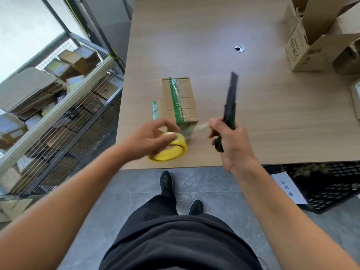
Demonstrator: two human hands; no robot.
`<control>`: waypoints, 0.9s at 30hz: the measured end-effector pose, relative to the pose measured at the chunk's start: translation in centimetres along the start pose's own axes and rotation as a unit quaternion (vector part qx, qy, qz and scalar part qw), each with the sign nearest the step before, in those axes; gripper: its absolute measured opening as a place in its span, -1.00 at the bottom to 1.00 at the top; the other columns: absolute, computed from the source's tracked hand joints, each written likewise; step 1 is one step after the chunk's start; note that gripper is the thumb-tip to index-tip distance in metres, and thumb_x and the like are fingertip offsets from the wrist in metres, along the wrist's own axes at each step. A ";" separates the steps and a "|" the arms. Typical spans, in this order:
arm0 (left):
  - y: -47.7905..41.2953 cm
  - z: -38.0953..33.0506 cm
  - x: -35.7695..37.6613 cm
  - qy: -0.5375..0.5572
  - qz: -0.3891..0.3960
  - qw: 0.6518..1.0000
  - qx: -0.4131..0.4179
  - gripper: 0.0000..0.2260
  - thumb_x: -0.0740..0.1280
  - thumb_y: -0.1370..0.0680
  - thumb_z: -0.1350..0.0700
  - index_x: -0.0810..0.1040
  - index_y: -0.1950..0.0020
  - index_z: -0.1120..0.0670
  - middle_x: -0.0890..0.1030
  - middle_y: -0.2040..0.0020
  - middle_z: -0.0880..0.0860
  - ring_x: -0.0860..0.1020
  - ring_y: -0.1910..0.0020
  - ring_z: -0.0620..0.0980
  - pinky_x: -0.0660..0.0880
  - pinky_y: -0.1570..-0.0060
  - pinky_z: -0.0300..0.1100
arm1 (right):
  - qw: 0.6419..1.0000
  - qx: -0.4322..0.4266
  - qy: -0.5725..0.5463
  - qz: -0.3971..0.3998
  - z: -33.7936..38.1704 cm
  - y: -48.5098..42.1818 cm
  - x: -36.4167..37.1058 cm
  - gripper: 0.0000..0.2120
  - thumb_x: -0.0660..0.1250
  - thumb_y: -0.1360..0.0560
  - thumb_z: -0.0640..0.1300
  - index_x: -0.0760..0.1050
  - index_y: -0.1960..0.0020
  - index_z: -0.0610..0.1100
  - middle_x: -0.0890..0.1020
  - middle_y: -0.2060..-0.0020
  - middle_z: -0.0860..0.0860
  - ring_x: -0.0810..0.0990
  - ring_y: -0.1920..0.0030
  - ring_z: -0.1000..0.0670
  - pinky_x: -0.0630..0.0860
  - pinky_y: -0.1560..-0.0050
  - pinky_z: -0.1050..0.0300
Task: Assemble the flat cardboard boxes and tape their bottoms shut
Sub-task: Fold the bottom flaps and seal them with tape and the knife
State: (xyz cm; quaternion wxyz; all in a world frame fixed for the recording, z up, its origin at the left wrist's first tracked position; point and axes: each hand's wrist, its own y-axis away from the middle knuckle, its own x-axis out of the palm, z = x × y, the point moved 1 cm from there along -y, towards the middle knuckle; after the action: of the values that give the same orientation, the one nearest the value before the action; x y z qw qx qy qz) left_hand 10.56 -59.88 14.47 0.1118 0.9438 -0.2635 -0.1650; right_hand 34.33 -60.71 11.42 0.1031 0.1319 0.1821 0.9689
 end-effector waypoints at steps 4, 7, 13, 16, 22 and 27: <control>-1.4 1.0 -4.2 -0.175 -0.036 0.981 -0.078 -0.88 0.38 -0.59 -0.06 0.62 0.00 -0.04 0.53 0.41 0.07 0.43 0.46 -0.05 0.43 0.47 -0.18 | 0.999 0.001 0.044 -0.010 -2.2 -2.4 0.1 -0.90 0.48 -0.53 -0.09 0.60 0.11 -0.09 0.65 0.30 0.08 0.64 0.21 0.05 0.46 0.38 0.22; -4.0 1.9 -4.7 -0.274 -0.062 0.955 -0.092 -0.86 0.38 -0.57 -0.14 0.64 0.04 -0.10 0.58 0.42 -0.02 0.50 0.49 -0.07 0.50 0.48 -0.21 | 0.996 0.025 0.061 -0.055 -4.4 -4.8 1.0 -0.90 0.46 -0.54 -0.09 0.59 0.11 -0.08 0.68 0.26 0.07 0.68 0.13 0.05 0.48 0.37 0.20; -8.0 4.4 -5.7 -0.383 -0.093 0.916 -0.076 -0.76 0.33 -0.58 -0.20 0.64 0.00 -0.06 0.54 0.33 -0.16 0.54 0.38 -0.17 0.48 0.37 -0.20 | 0.988 0.020 0.126 -0.090 -6.4 -9.0 2.0 -0.86 0.43 -0.55 -0.04 0.56 0.15 -0.05 0.65 0.31 0.07 0.62 0.27 0.04 0.49 0.40 0.15; -9.2 5.6 -5.9 -0.407 -0.079 0.908 -0.060 -0.75 0.31 -0.58 -0.23 0.63 -0.01 -0.09 0.48 0.30 -0.24 0.48 0.35 -0.21 0.35 0.39 -0.24 | 0.985 0.031 0.144 -0.089 -7.2 -10.3 2.0 -0.87 0.41 -0.55 -0.05 0.55 0.13 -0.06 0.65 0.28 0.04 0.65 0.25 0.02 0.51 0.39 0.14; -9.2 8.3 -6.8 -0.421 -0.068 0.905 0.000 -0.50 0.10 -0.47 -0.51 0.61 -0.02 -0.20 0.62 0.18 -0.12 0.50 0.31 -0.24 0.40 0.34 -0.24 | 0.989 0.105 0.106 0.007 -8.8 -11.6 1.3 -0.76 0.43 -0.54 0.06 0.57 -0.01 -0.12 0.74 0.15 -0.07 0.68 0.21 -0.16 0.37 0.46 0.13; -9.1 8.9 -6.1 -0.343 -0.135 0.930 -0.001 -0.42 0.17 -0.37 -0.57 0.67 -0.04 -0.20 0.43 0.30 -0.38 0.48 0.32 -0.39 0.29 0.42 -0.46 | 0.985 0.098 0.135 0.035 -9.5 -12.3 2.0 -0.61 0.37 -0.54 0.22 0.57 -0.08 -0.11 0.74 0.09 -0.11 0.61 0.34 -0.13 0.35 0.49 0.16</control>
State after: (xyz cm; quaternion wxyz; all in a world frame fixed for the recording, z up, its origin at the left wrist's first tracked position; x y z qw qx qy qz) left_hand 6.47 -50.14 5.08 -0.0079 0.8561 -0.1558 -0.4927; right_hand 31.56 -52.04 -1.34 0.0305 0.0153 0.2835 0.9584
